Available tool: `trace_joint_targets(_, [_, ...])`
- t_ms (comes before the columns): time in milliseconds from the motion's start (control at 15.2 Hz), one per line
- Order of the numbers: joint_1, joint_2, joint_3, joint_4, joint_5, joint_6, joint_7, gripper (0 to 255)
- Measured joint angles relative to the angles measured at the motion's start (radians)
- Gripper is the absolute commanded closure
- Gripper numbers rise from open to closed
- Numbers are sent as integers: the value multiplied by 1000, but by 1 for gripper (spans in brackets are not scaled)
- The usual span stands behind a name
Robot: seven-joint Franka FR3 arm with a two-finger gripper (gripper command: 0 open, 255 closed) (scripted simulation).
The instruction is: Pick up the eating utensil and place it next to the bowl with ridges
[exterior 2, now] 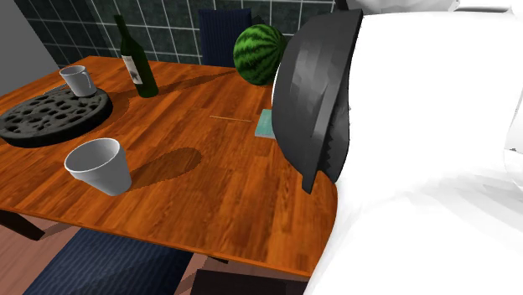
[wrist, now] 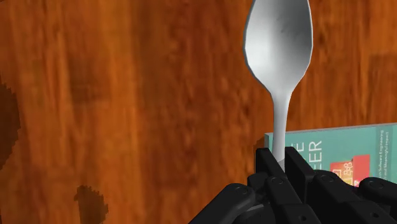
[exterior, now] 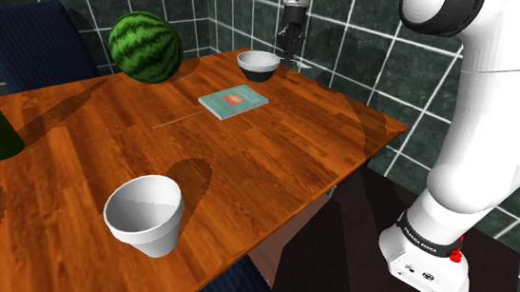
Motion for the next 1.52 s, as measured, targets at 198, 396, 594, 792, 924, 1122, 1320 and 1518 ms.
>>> trace_joint_targets(198, [-2, -2, -1, -39, 0, 36, -9, 255])
trace_joint_targets(396, [-1, -5, -1, -85, 0, 78, -13, 255])
trace_joint_targets(594, [0, -2, -1, -121, 1, 117, -17, 255])
trace_joint_targets(792, [2, 4, 0, -154, 2, 156, -20, 255])
trace_joint_targets(924, [1, 8, -1, -173, 2, 179, -24, 255])
trace_joint_targets(1122, [3, 13, 0, -204, 3, 215, -26, 255])
trace_joint_targets(1320, [2, 24, -1, -232, 5, 253, -33, 255])
trace_joint_targets(1518, [2, 35, 0, -251, 6, 284, -36, 255])
